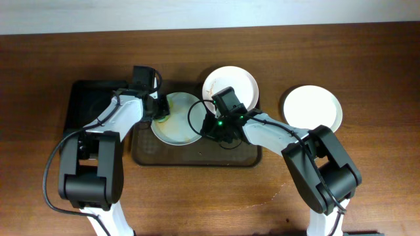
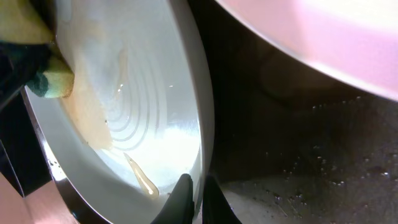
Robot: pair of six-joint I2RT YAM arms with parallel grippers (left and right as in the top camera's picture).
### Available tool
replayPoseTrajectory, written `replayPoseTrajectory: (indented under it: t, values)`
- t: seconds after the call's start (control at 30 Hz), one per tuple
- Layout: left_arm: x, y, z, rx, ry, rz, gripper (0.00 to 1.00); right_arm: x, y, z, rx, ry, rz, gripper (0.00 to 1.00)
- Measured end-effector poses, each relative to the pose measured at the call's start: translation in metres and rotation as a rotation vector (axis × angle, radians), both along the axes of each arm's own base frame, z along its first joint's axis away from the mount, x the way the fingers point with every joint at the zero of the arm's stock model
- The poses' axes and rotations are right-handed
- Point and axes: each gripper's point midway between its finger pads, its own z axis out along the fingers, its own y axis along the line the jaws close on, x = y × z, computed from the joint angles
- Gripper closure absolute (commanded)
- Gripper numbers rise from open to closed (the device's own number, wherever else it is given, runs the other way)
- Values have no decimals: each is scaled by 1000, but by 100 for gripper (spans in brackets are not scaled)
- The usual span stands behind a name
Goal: Clean dirty plates on tray and stack at the side
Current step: 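Scrub the pale green plate with the sponge in the left gripper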
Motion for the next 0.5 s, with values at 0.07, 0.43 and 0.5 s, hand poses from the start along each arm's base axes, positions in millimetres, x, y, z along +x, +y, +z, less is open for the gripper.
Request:
replayPoseTrajectory:
  t: [0.07, 0.43, 0.5]
  values:
    - [-1, -19, 1, -81, -6, -103, 99, 0, 0, 0, 0, 0, 0, 96]
    - [-13, -41, 11, -394, 62, -177, 100, 2, -1, 1, 0, -14, 15, 96]
    - [8, -12, 16, -298, 23, -111, 100, 2, -1, 1, -1, -14, 15, 96]
